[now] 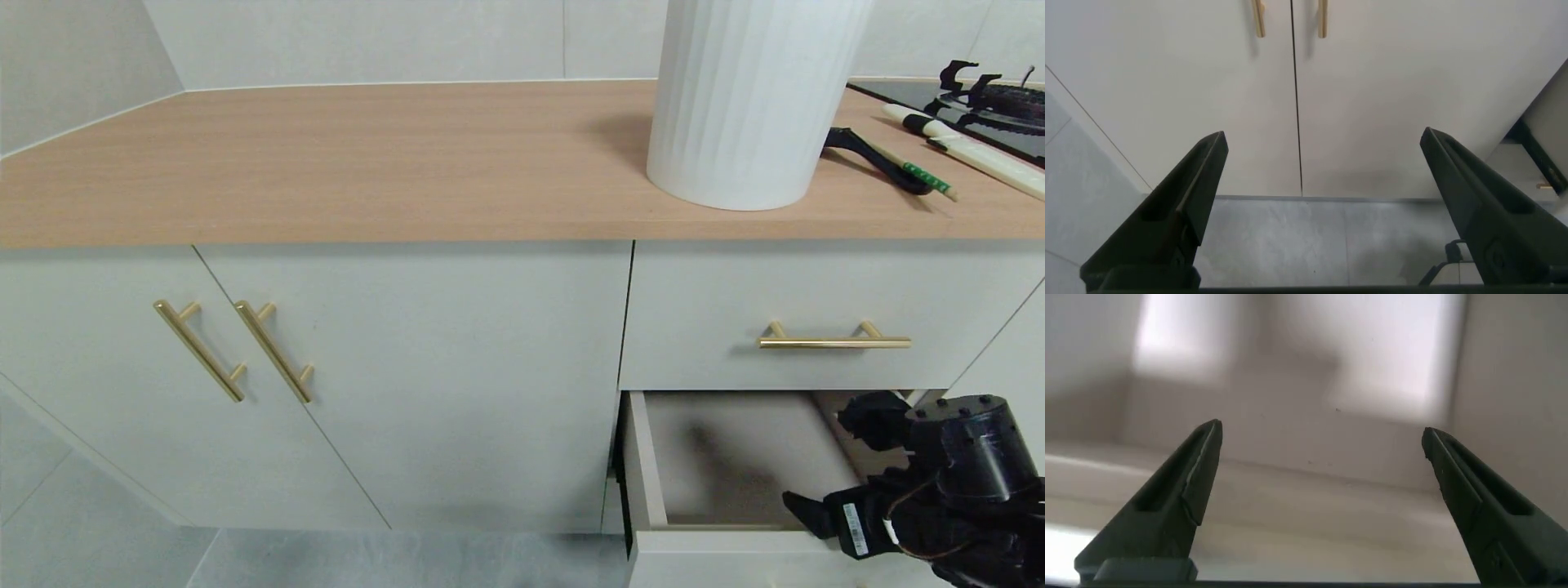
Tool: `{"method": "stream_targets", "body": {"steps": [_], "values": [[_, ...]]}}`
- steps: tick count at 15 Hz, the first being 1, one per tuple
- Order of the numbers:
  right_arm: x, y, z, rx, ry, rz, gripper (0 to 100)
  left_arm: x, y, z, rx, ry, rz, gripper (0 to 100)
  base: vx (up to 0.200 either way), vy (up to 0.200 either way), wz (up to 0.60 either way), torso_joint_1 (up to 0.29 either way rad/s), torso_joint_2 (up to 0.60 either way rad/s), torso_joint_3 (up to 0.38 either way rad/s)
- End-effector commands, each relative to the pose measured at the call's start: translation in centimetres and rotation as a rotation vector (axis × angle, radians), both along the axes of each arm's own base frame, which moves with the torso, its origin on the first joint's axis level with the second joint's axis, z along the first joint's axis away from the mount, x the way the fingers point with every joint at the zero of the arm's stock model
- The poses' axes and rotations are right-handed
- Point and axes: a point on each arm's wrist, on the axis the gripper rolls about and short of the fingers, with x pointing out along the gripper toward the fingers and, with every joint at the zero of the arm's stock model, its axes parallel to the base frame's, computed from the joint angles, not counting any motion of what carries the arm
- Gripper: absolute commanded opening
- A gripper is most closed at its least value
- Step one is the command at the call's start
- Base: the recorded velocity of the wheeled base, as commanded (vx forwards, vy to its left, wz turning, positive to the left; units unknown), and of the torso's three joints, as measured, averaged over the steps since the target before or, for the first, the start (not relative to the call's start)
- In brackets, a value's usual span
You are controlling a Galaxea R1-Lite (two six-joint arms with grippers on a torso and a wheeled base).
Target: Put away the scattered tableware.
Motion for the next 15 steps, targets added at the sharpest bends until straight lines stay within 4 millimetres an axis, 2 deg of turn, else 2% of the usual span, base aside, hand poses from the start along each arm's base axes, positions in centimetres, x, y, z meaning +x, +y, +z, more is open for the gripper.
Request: {"method": "stream_targets", "body": {"steps": [1,5,7,10,13,15], "values": [[-0.8,0.0,0.8,-0.007,0.003,0.039,100,0.0,0.0,0.0,0.0,0.001,0.003,100,0.0,0.0,0.0,0.0,0.0,0.0],[-3.0,0.4,1.1,-0.058,0.099,0.128,100,0.0,0.0,0.0,-0.002,0.001,0.002,100,0.0,0.0,0.0,0.0,0.0,0.0],[-4.8,-0.1,1.2,-0.158,0.188,0.216,100,0.0,0.0,0.0,-0.002,0.001,0.002,100,0.0,0.0,0.0,0.0,0.0,0.0],[-6.3,-0.3,2.2,-0.16,0.213,0.292,100,0.0,0.0,0.0,0.0,0.001,0.002,100,0.0,0.0,0.0,0.0,0.0,0.0],[-6.7,-0.5,4.3,-0.118,0.137,0.283,100,0.0,0.0,0.0,-0.002,0.001,0.002,100,0.0,0.0,0.0,0.0,0.0,0.0],[-6.4,-0.3,6.3,-0.014,0.063,0.217,100,0.0,0.0,0.0,0.0,0.001,0.002,100,0.0,0.0,0.0,0.0,0.0,0.0]]}}
